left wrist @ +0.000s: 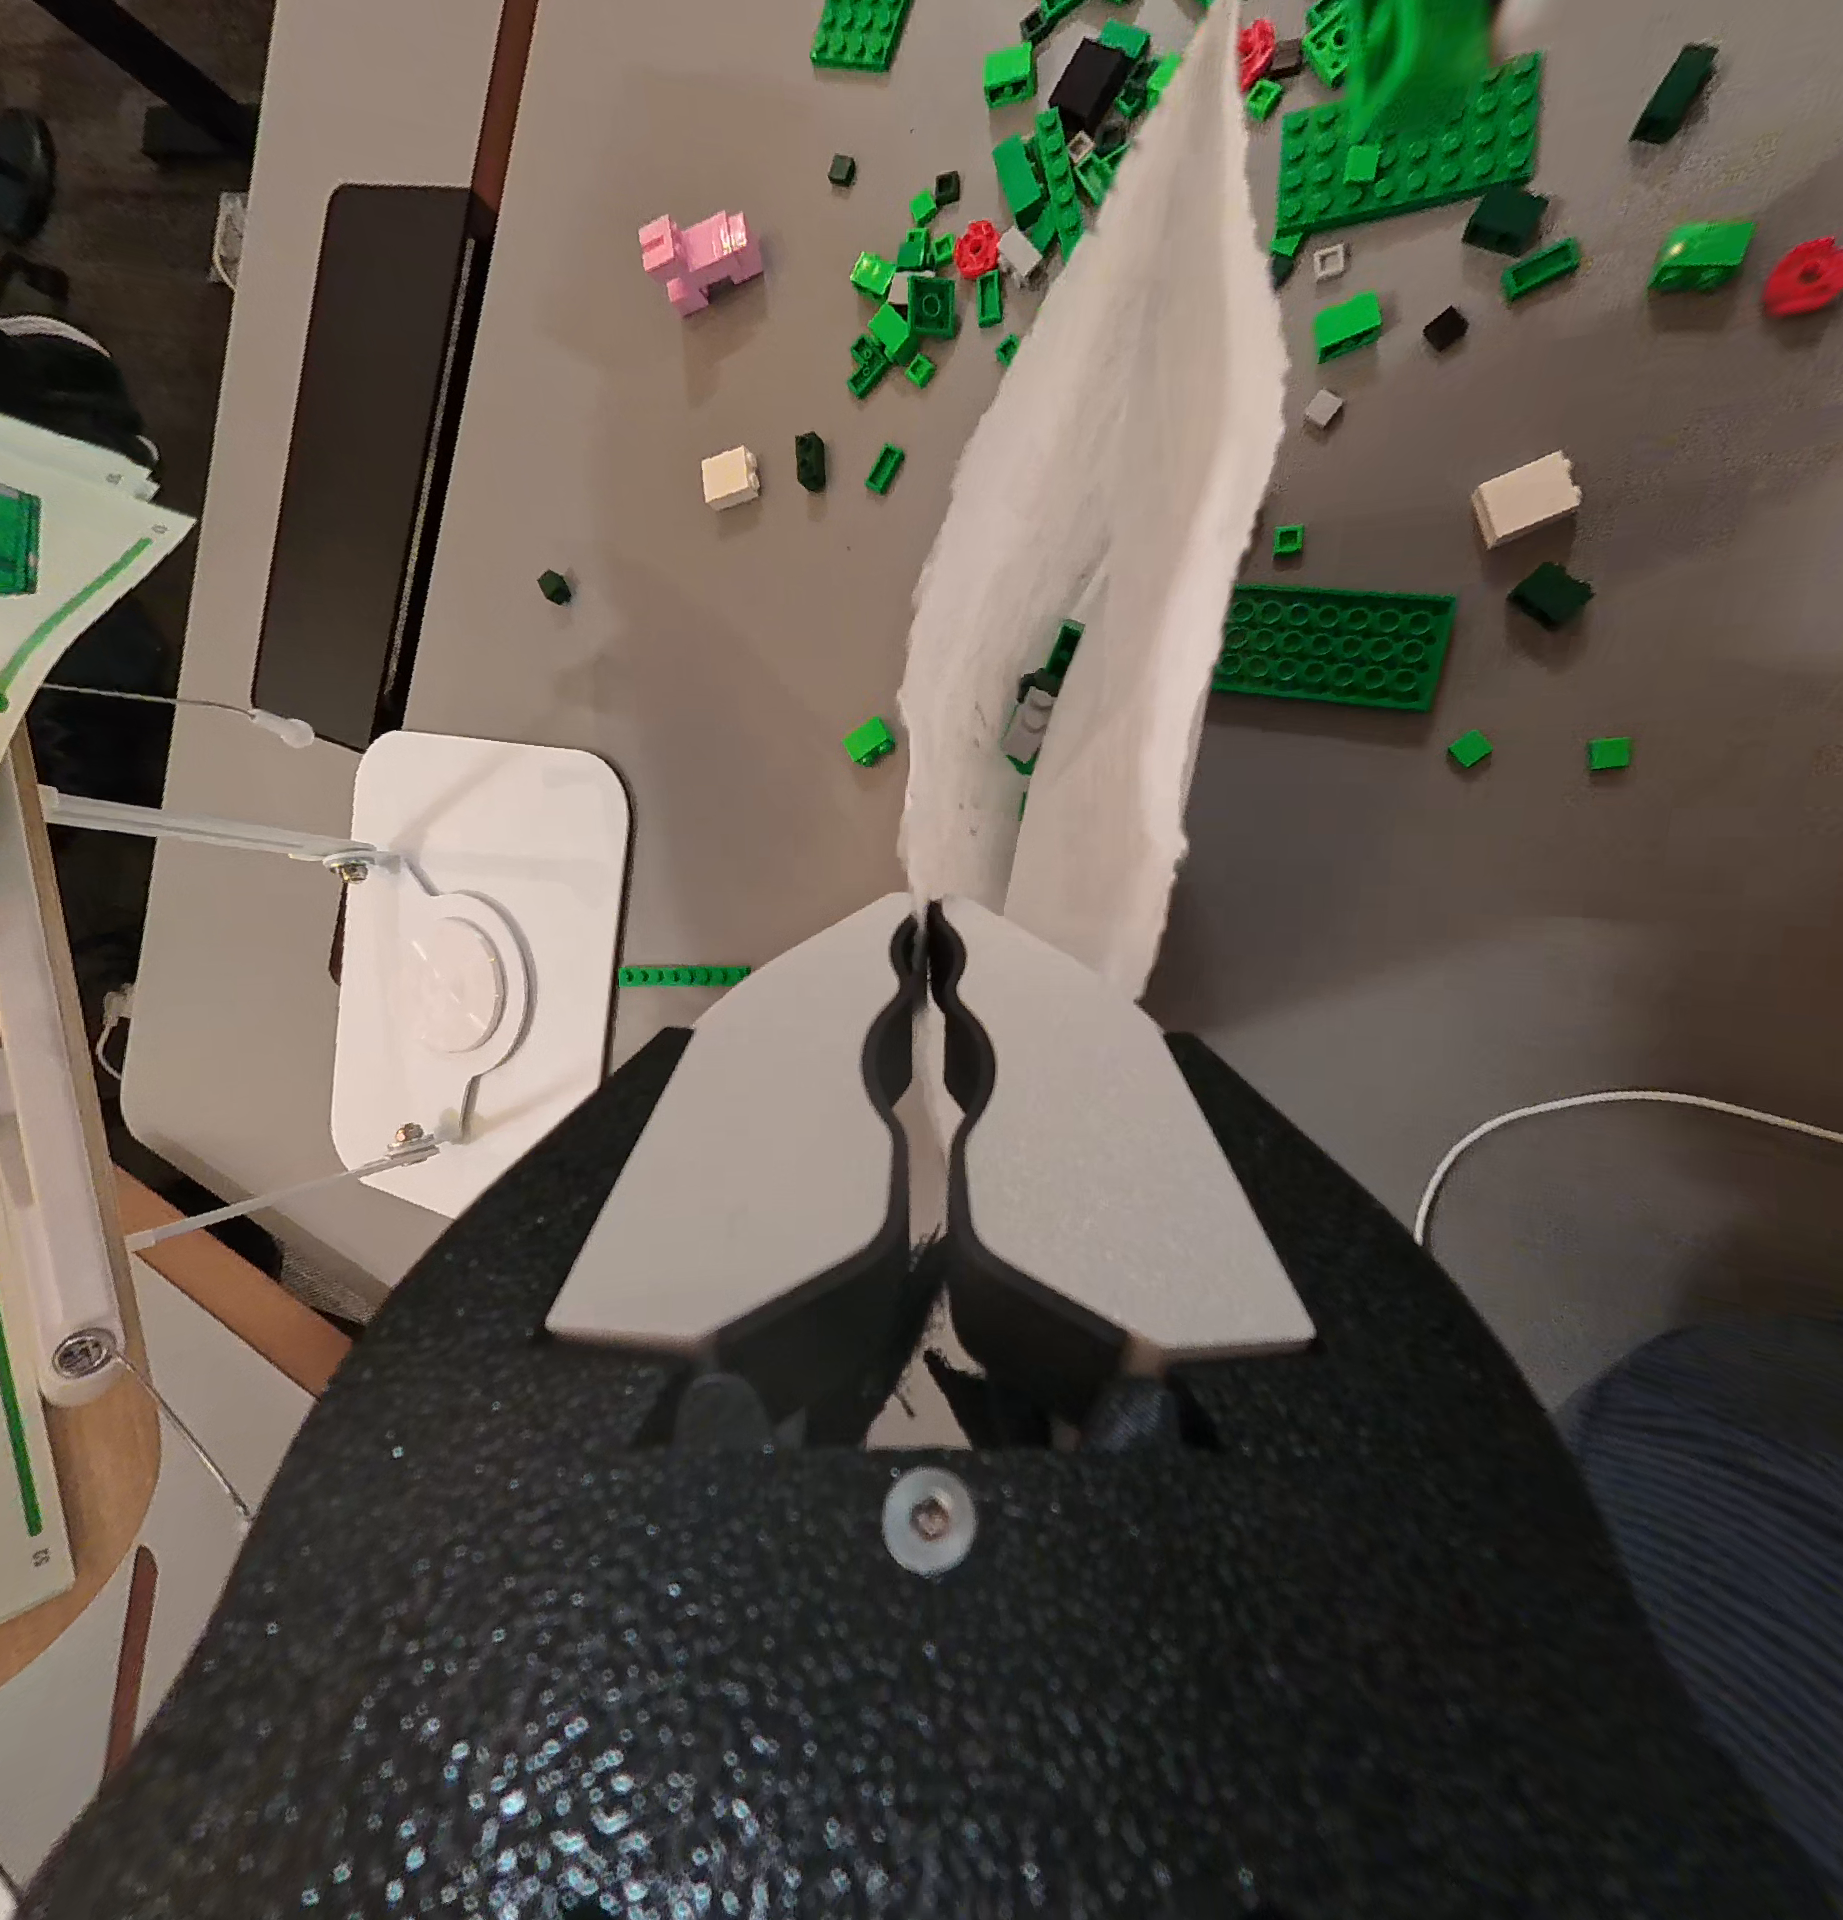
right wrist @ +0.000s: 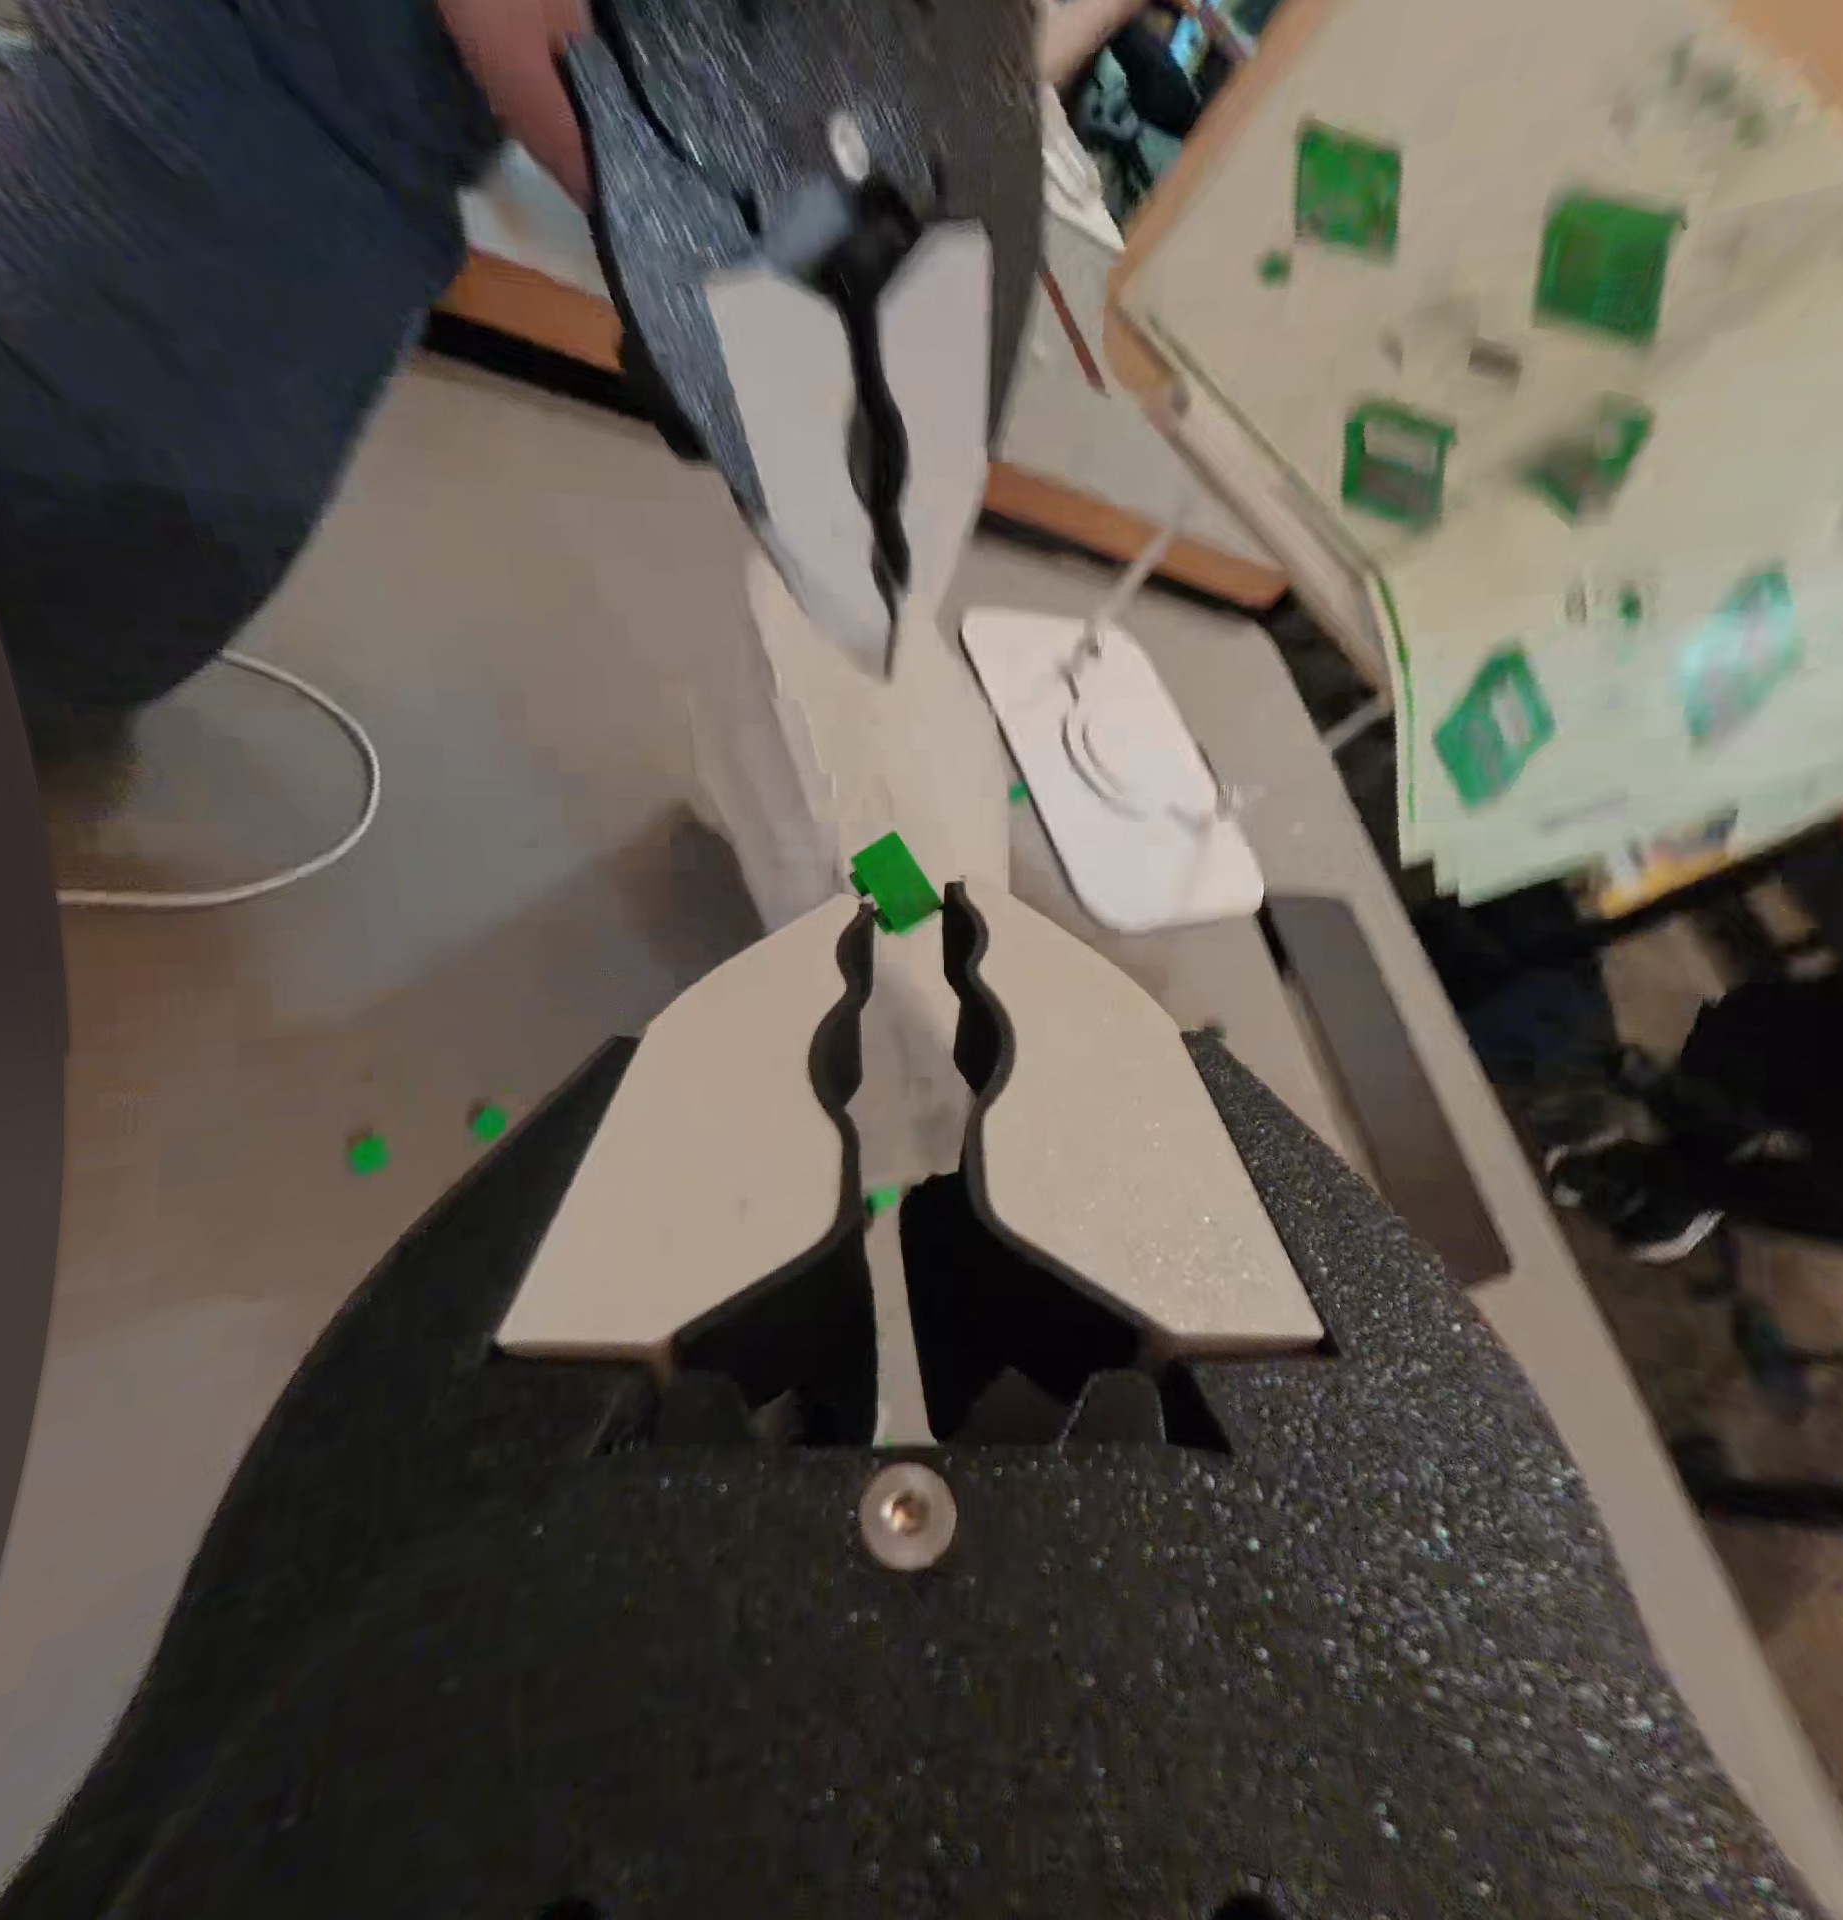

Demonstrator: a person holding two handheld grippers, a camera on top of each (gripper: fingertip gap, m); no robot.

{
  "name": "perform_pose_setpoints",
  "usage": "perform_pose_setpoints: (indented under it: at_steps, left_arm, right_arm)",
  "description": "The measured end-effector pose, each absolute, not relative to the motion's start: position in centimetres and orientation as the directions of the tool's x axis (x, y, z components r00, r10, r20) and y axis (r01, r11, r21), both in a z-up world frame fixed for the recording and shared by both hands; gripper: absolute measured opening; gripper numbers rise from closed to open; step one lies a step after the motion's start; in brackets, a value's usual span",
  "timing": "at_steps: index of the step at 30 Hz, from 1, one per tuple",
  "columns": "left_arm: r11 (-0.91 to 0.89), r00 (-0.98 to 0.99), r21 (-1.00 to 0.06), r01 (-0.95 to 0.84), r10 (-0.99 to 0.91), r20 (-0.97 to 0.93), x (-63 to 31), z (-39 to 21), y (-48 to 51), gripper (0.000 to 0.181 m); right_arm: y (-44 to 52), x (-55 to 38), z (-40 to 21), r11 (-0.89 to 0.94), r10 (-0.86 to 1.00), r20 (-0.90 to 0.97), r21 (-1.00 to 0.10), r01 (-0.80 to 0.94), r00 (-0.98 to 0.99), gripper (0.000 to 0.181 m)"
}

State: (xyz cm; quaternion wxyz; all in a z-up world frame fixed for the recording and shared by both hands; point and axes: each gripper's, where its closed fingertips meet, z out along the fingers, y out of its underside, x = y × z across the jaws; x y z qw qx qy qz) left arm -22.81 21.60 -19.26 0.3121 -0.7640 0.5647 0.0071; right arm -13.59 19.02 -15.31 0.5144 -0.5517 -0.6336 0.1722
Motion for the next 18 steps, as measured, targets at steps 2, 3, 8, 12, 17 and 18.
perform_pose_setpoints:
  at_steps: [2, 3, 8, 12, 17, 18]
  left_arm:
    - [-0.165, 0.361, -0.470, -0.867, -0.859, -0.365, -22.8, -19.2, 21.6, 0.000]
    - [-0.164, 0.360, -0.471, -0.867, -0.859, -0.364, -22.7, -19.2, 21.5, 0.000]
    - [-0.166, 0.364, -0.475, -0.864, -0.858, -0.362, -22.8, -19.2, 21.6, 0.000]
    - [-0.171, 0.366, -0.476, -0.863, -0.859, -0.357, -22.9, -19.3, 21.7, 0.000]
    - [-0.170, 0.364, -0.473, -0.864, -0.861, -0.356, -22.8, -19.3, 21.7, 0.000]
    - [-0.171, 0.365, -0.472, -0.865, -0.860, -0.356, -22.8, -19.3, 21.7, 0.000]
  right_arm:
    - [19.0, -16.3, -14.8, 0.395, 0.851, 0.517, -0.745, 0.538, 0.092, 0.013]
    - [19.2, -17.2, -15.1, 0.413, 0.840, 0.538, -0.717, 0.561, 0.068, 0.013]
    - [20.3, -18.8, -16.5, 0.412, 0.830, 0.557, -0.642, 0.647, 0.024, 0.013]
    - [20.5, -18.8, -16.4, 0.406, 0.833, 0.553, -0.637, 0.655, 0.021, 0.019]
    - [20.4, -18.6, -16.4, 0.417, 0.829, 0.559, -0.633, 0.652, 0.014, 0.022]
    - [20.2, -18.5, -16.5, 0.413, 0.834, 0.552, -0.640, 0.648, 0.013, 0.022]
